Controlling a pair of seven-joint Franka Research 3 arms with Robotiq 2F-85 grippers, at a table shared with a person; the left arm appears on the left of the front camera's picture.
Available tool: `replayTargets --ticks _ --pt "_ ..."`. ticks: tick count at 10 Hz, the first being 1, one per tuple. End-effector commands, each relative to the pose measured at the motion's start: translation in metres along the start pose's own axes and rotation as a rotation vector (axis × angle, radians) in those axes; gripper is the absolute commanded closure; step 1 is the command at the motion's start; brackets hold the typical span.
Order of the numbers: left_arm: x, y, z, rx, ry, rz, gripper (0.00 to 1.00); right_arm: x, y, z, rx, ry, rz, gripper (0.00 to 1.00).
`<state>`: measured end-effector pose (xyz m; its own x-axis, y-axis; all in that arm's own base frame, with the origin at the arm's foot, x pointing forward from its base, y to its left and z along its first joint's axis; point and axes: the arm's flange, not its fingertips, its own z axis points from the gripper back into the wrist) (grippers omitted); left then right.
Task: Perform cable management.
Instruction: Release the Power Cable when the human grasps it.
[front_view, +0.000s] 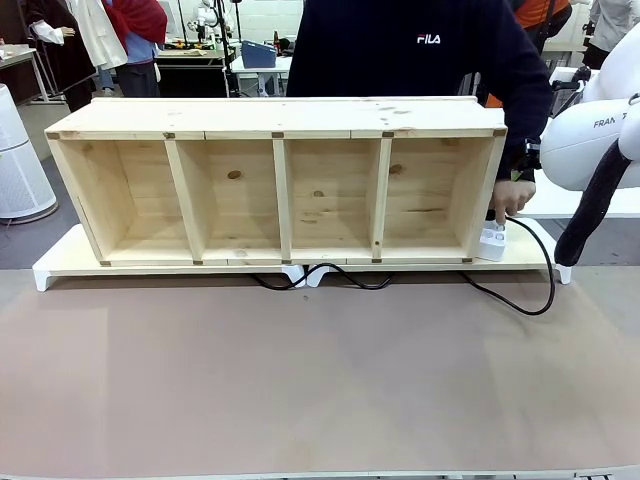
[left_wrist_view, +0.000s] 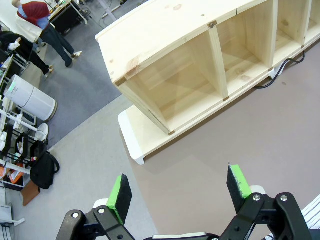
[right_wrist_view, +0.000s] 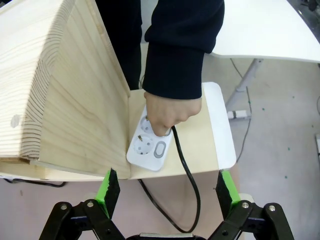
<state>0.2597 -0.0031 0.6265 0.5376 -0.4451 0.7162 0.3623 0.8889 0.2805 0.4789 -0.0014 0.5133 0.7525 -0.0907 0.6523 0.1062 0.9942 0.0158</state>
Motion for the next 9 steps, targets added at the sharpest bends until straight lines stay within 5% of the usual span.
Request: replayTargets --ticks 1,9 --pt "-0.0003 0.0004 0.0005 0.001 -0.001 0.0 0.0 -0.0004 0.0015 -0.0003 -0.005 0.001 0.009 0.0" --pt "-0.0003 0.0004 0.0005 0.001 -0.001 0.0 0.0 -0.0004 0.0015 -0.0003 -0.005 0.001 0.009 0.0"
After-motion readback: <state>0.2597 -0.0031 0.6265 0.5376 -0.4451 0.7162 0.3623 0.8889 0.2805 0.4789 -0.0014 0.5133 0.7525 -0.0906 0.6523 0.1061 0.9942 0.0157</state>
